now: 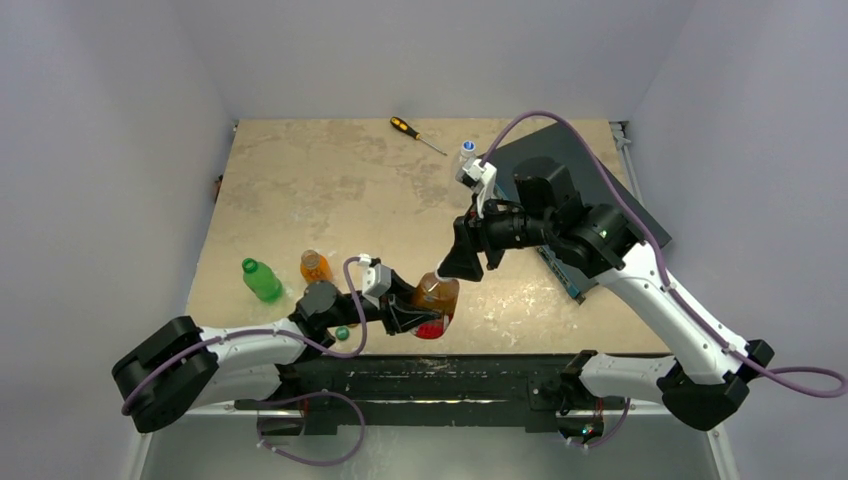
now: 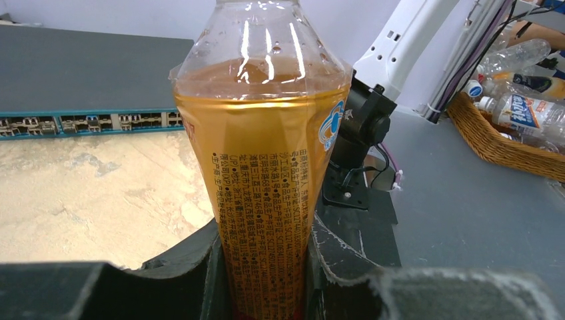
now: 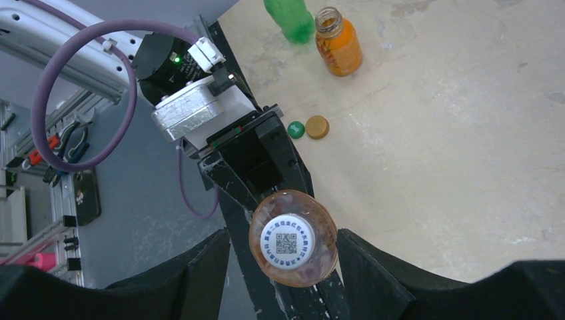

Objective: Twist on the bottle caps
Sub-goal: Screw the bottle cap onto the plastic bottle.

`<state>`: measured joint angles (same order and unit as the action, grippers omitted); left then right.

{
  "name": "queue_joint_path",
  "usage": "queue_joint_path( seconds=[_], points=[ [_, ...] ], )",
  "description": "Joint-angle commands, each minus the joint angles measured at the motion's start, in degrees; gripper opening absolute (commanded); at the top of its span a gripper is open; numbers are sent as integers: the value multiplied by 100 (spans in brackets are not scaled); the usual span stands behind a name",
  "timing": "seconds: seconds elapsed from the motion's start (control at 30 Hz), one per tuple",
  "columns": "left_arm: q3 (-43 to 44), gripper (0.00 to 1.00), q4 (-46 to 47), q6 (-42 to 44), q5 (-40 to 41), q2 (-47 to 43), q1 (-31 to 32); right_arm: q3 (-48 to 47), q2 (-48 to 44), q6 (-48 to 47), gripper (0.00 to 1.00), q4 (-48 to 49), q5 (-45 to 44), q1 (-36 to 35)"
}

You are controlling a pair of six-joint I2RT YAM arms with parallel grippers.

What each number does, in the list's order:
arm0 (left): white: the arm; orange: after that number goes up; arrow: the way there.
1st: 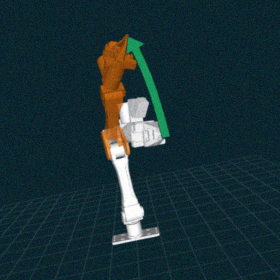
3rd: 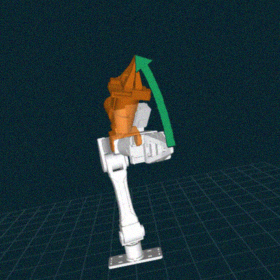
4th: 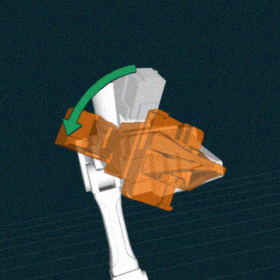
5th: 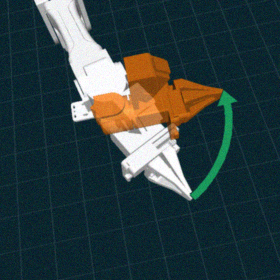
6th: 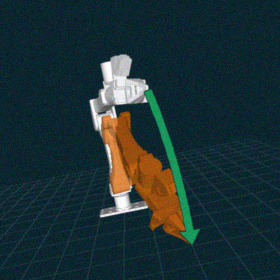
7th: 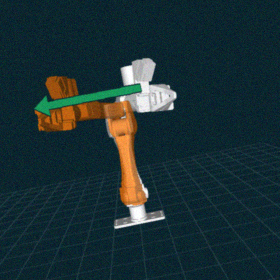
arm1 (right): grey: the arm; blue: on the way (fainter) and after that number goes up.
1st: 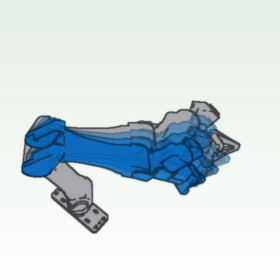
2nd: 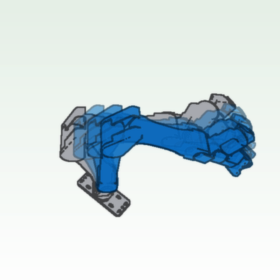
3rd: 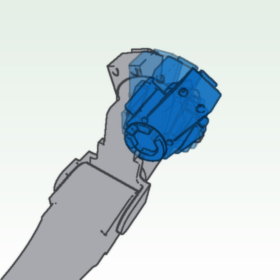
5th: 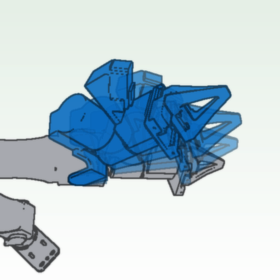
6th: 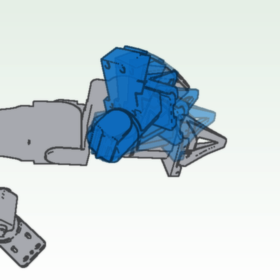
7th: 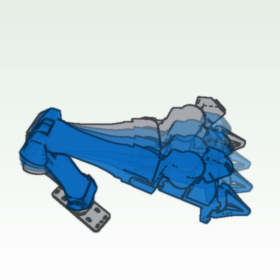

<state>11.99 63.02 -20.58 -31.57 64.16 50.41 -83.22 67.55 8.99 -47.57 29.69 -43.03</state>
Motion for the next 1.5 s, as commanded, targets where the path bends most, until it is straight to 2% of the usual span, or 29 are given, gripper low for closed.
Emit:
queue_joint_path(
  seconds=[0.0,0.3,0.43,0.57,0.7,0.83,0.97,1.1,1.3,1.47],
  points=[
    [16,0,488,-164,-209,58,-40,23,13,-212,63,-68,189,-45],
    [5,0,569,-223,-253,127,-57,94,83,-249,58,-88,109,-88],
    [-9,0,575,-245,-244,149,-58,79,100,-234,52,-62,118,-107],
    [7,0,594,-275,-212,192,-74,102,131,-214,40,-77,90,-134],
    [65,0,634,-328,-201,257,-93,181,136,-186,37,-94,-11,-159],
    [263,0,343,-241,32,288,-96,160,211,58,22,-121,-414,-159],
    [599,0,-576,312,1201,127,-97,96,439,742,8,-217,-1038,-161],
    [1111,0,-1286,871,2732,124,-92,-117,900,1571,3,-420,-2032,-155],
    [1801,0,-911,1969,4541,716,306,89,1397,2988,1,114,-2829,-178],
    [2225,0,-345,2813,5682,1493,798,-40,1916,3496,0,317,-3276,-223]
  ],
)
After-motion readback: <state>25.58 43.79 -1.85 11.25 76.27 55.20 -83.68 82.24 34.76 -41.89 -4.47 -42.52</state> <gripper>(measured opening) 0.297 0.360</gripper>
